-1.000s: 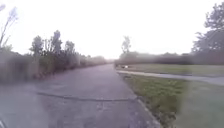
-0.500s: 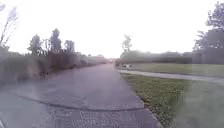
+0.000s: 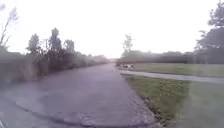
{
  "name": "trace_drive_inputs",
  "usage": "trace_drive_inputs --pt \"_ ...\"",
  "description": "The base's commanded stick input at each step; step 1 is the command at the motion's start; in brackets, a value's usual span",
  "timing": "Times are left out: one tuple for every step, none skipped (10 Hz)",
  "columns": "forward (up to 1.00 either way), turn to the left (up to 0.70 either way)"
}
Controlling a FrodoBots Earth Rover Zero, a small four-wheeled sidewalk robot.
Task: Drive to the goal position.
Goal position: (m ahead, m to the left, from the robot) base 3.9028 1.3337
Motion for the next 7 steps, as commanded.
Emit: trace_drive_inputs --pt "0.7 -0.14" --pt "0.7 -0.14" --pt "0.7 -0.14" --pt "0.7 -0.14" --pt "0.7 -0.14" --pt "0.7 -0.14" --pt "0.7 -0.14"
